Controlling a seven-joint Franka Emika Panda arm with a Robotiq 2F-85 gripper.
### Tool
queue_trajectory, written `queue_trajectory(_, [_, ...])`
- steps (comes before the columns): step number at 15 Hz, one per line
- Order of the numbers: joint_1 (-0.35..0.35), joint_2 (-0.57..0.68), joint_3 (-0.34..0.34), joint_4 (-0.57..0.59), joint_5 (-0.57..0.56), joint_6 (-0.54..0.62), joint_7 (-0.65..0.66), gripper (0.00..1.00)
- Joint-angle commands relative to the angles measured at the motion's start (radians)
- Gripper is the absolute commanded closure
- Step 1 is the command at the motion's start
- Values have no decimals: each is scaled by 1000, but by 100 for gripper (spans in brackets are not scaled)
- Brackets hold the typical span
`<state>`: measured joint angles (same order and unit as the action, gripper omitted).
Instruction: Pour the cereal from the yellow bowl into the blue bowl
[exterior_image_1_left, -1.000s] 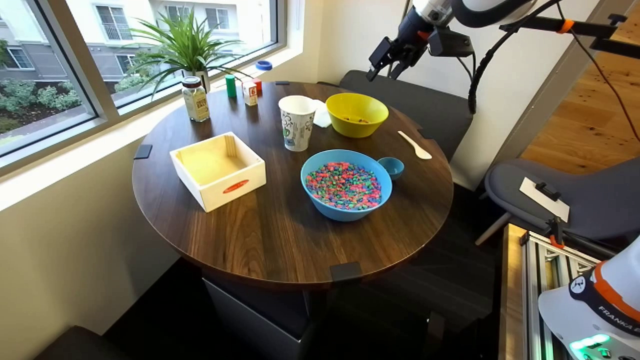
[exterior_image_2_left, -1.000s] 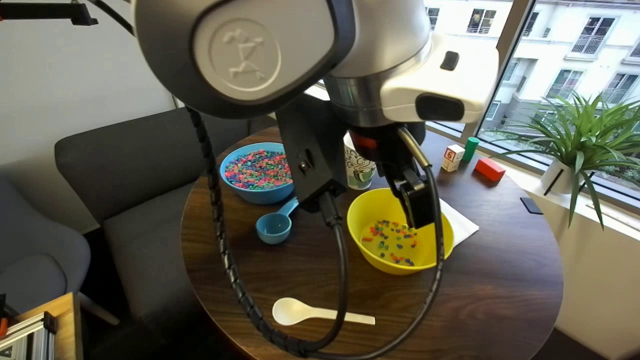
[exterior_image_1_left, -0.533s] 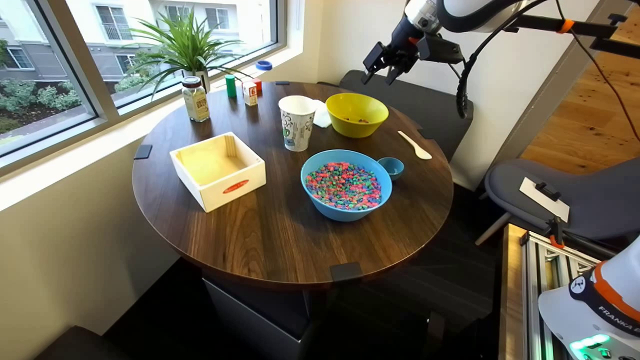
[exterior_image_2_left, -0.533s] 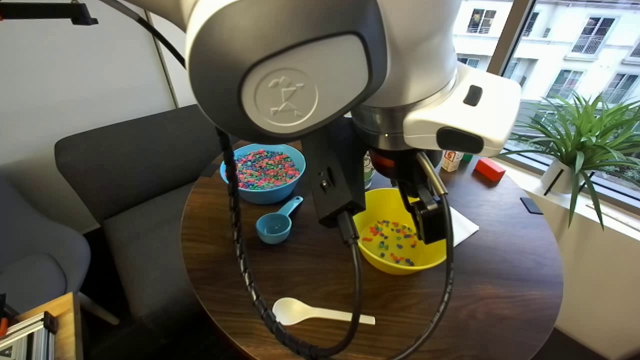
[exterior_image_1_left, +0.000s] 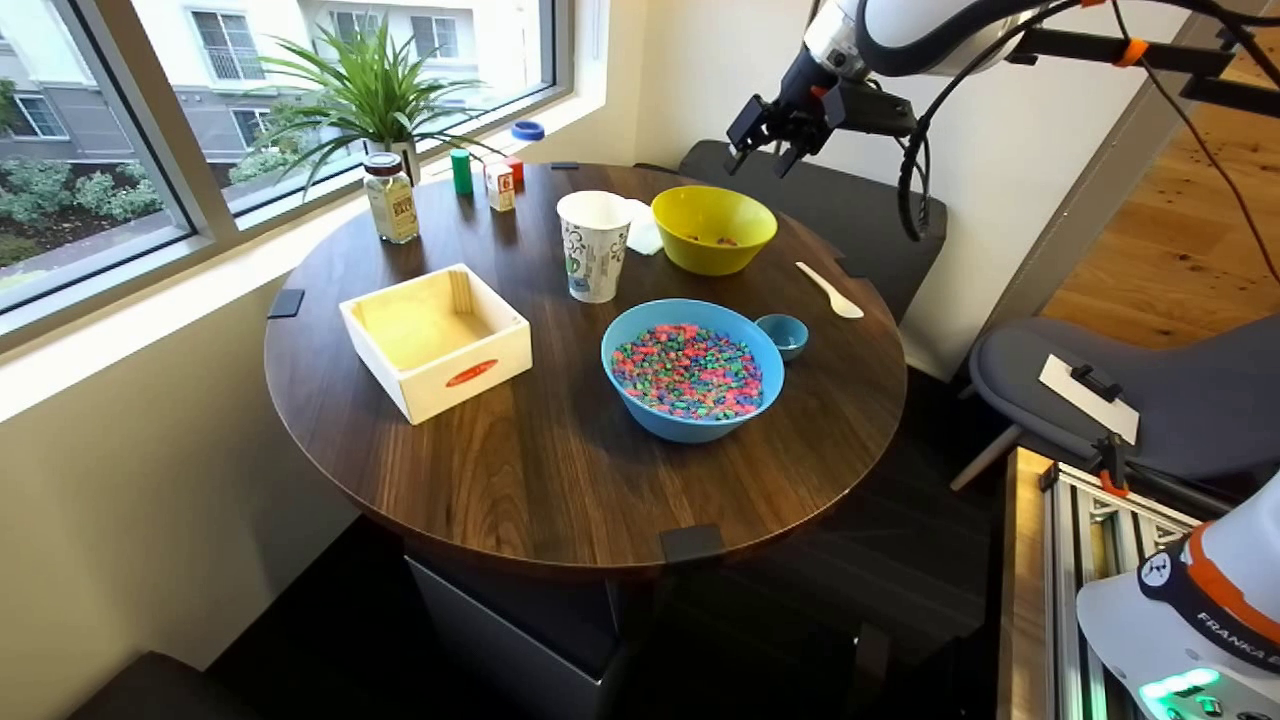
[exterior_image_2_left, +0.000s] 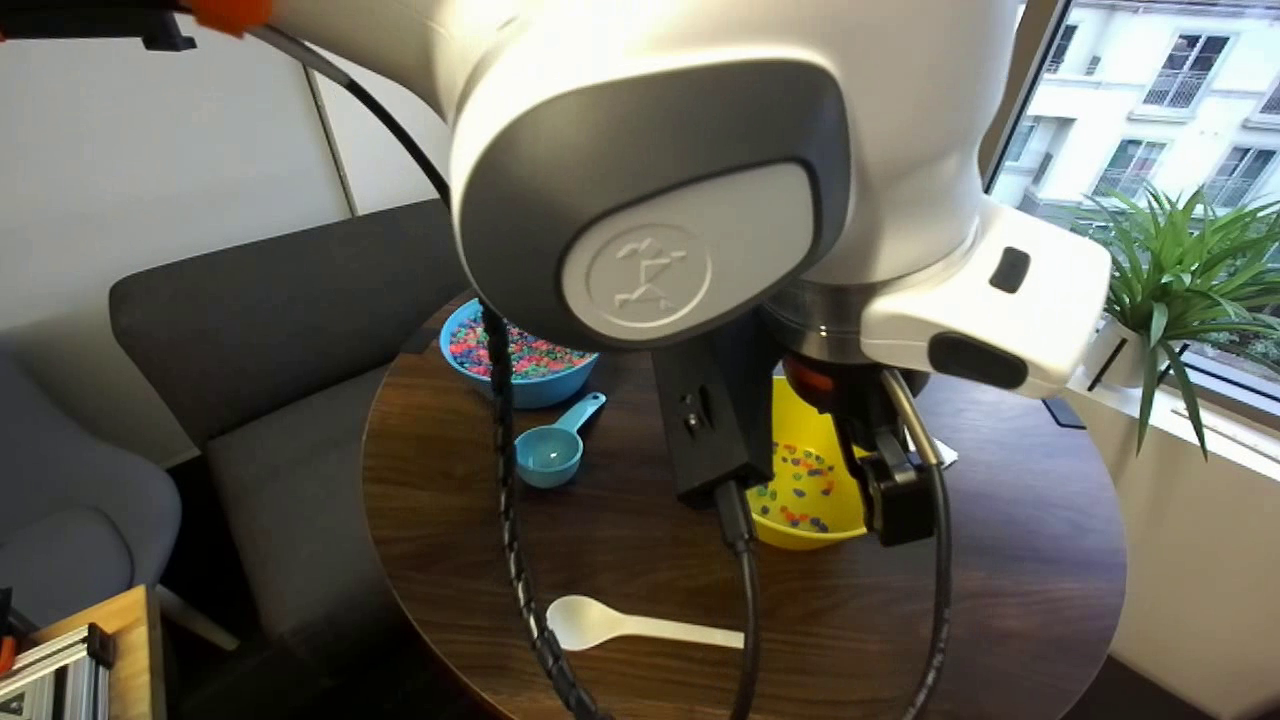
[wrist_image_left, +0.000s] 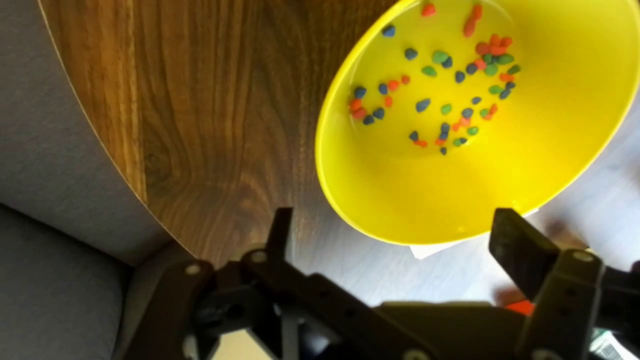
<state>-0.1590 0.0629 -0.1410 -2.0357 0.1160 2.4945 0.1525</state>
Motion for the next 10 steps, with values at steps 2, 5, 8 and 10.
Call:
queue_trajectory(2, [-10, 79, 0, 68, 78, -28, -55, 0])
queue_trajectory(5, [-15, 115, 1, 90, 88, -33, -71, 0])
queue_trajectory(8, [-20, 145, 0, 107, 87, -37, -78, 0])
queue_trajectory(10, [-24, 161, 3, 117, 91, -42, -83, 0])
